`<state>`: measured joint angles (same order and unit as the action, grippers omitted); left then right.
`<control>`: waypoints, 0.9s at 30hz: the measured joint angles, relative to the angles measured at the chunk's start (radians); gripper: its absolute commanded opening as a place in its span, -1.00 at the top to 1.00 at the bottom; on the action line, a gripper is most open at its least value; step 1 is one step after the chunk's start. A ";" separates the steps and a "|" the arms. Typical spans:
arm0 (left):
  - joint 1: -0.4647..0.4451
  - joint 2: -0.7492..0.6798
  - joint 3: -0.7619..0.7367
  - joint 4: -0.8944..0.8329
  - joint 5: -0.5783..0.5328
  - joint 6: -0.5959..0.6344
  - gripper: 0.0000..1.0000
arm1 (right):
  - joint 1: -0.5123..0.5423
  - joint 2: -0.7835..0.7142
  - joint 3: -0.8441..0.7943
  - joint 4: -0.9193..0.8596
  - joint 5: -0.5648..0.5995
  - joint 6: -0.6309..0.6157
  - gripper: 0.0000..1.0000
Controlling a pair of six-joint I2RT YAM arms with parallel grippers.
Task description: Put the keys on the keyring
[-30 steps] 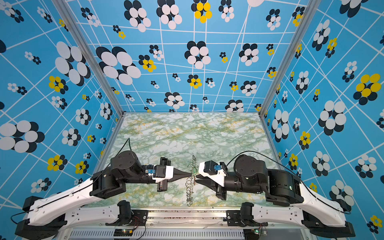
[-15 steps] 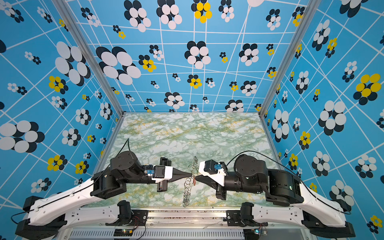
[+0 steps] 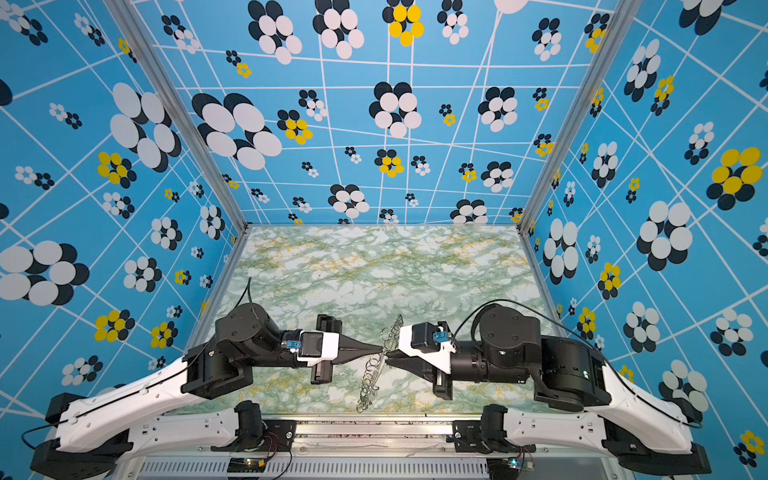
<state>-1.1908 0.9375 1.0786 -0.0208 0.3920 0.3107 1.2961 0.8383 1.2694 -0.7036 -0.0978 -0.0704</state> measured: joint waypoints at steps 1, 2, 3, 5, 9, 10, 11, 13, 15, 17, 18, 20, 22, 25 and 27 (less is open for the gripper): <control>0.000 -0.001 -0.002 0.000 0.000 0.000 1.00 | 0.000 -0.003 0.002 -0.005 0.006 0.000 0.87; 0.000 -0.004 -0.005 0.000 -0.001 0.000 1.00 | 0.000 -0.005 0.008 -0.017 0.010 -0.001 0.81; 0.000 -0.006 -0.006 -0.002 -0.001 0.000 1.00 | 0.000 -0.007 0.017 -0.031 0.016 -0.001 0.77; 0.000 -0.009 -0.006 -0.001 -0.001 0.000 1.00 | 0.000 -0.011 0.038 -0.053 0.022 -0.005 0.72; 0.000 -0.013 -0.006 -0.001 -0.004 0.000 1.00 | 0.000 -0.038 0.071 -0.076 0.036 -0.012 0.71; 0.000 -0.013 -0.006 -0.001 -0.004 0.000 1.00 | 0.000 -0.045 0.075 -0.077 0.036 -0.016 0.71; 0.000 -0.013 -0.006 -0.001 -0.004 0.000 1.00 | 0.000 -0.053 0.079 -0.077 0.036 -0.019 0.72; 0.000 -0.013 -0.006 0.000 -0.003 0.000 1.00 | 0.000 -0.063 0.085 -0.074 0.036 -0.024 0.73; 0.000 -0.013 -0.006 0.000 -0.003 0.000 1.00 | 0.000 -0.064 0.088 -0.067 0.035 -0.031 0.73; 0.000 -0.013 -0.006 0.000 -0.003 0.000 1.00 | 0.000 -0.062 0.088 -0.061 0.035 -0.039 0.73; 0.000 -0.013 -0.006 0.000 -0.003 0.000 1.00 | 0.000 -0.061 0.087 -0.056 0.034 -0.043 0.73; 0.000 -0.013 -0.006 0.002 -0.003 0.000 1.00 | 0.000 -0.057 0.087 -0.043 0.028 -0.050 0.73; 0.000 -0.013 -0.006 0.006 -0.002 0.000 1.00 | 0.000 -0.054 0.086 -0.035 0.021 -0.053 0.73; 0.000 -0.013 -0.006 0.010 0.004 0.000 1.00 | 0.000 -0.045 0.084 -0.018 0.009 -0.062 0.73; 0.000 -0.013 -0.006 0.014 0.005 -0.003 1.00 | 0.000 -0.037 0.084 -0.013 0.005 -0.069 0.73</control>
<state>-1.1908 0.9245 1.0721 -0.0071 0.3973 0.3077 1.2961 0.8017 1.3529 -0.7170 -0.0929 -0.1398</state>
